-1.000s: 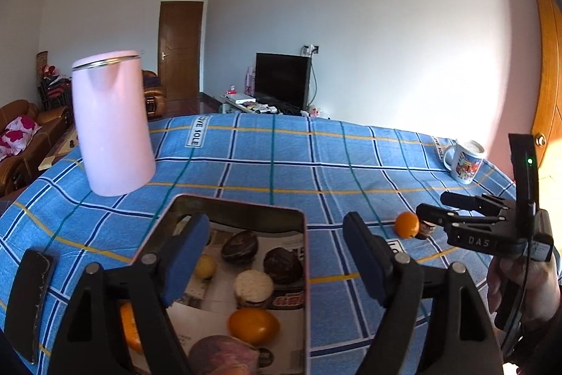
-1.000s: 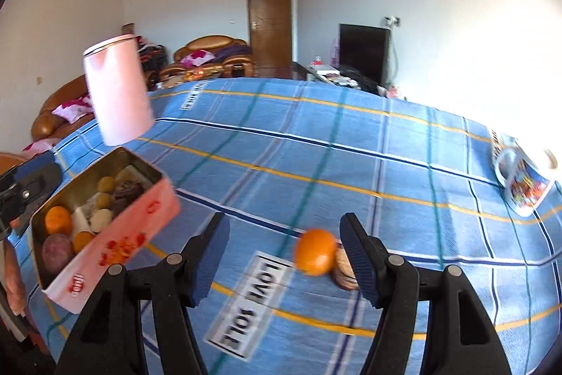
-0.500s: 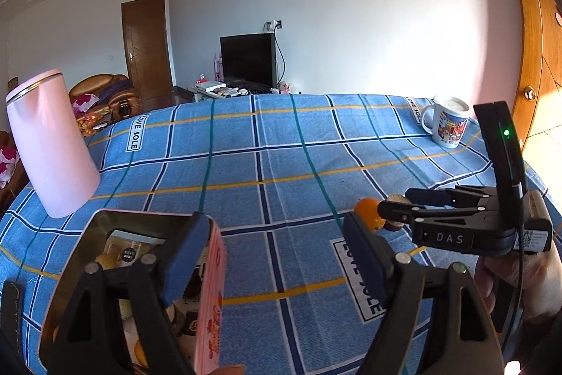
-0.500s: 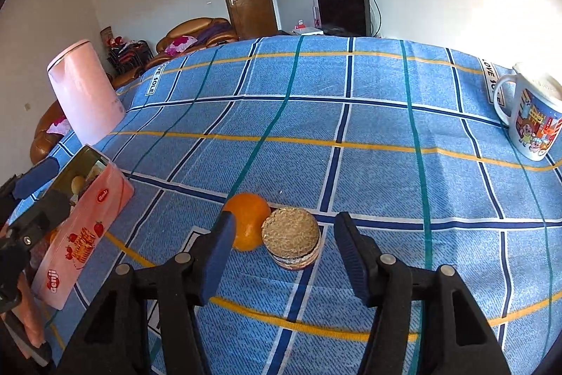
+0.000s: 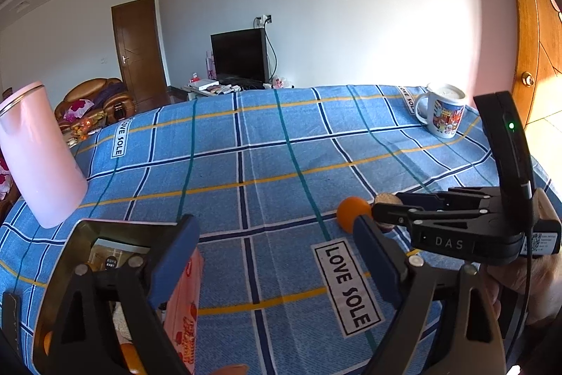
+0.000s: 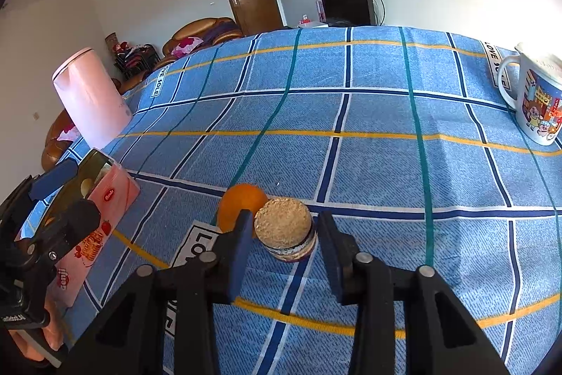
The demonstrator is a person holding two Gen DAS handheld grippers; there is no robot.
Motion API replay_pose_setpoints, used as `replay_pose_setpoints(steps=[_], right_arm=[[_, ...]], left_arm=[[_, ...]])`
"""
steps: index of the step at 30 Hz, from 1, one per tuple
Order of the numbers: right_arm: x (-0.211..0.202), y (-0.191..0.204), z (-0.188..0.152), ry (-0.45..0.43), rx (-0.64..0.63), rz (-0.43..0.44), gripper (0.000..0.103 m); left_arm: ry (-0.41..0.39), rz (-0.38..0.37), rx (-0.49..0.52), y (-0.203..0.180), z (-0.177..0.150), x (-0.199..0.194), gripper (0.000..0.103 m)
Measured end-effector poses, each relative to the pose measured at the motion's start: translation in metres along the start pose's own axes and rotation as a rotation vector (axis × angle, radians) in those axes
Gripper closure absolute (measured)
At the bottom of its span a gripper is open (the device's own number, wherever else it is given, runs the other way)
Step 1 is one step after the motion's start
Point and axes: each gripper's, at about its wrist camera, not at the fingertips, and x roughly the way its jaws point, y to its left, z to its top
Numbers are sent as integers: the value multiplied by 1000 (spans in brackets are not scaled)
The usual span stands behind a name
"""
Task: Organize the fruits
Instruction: 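Grasp a white-topped cookie with the right gripper while the left gripper grasps an orange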
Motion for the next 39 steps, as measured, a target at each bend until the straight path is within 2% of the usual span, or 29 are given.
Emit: replay_pose_setpoints(steps=[4, 7, 10, 14, 19, 25, 27, 30, 39], right_arm=[[-8, -1, -2, -29, 6, 0, 66], [-20, -5, -5, -76, 0, -43, 66], [-28, -15, -7, -95, 8, -97, 66], [-36, -30, -8, -111, 38, -121, 66], [-43, -42, -9, -132, 69, -114, 66], [-45, -42, -10, -146, 72, -98, 66], [-45, -41, -11, -143, 70, -91, 66], [-44, -41, -11, -142, 74, -85, 66], [-55, -36, -13, -204, 43, -62, 66]], left_arm=[[15, -2, 6, -7, 3, 8, 12], [36, -8, 12, -15, 6, 18, 12], [74, -44, 7, -27, 7, 33, 12], [133, -73, 18, -44, 9, 57, 13], [199, -99, 14, -55, 10, 82, 18], [266, -124, -15, -55, 10, 101, 32], [281, -138, -4, -57, 9, 102, 54], [280, -149, 10, -60, 9, 101, 65], [213, -167, -28, -49, 8, 86, 65]])
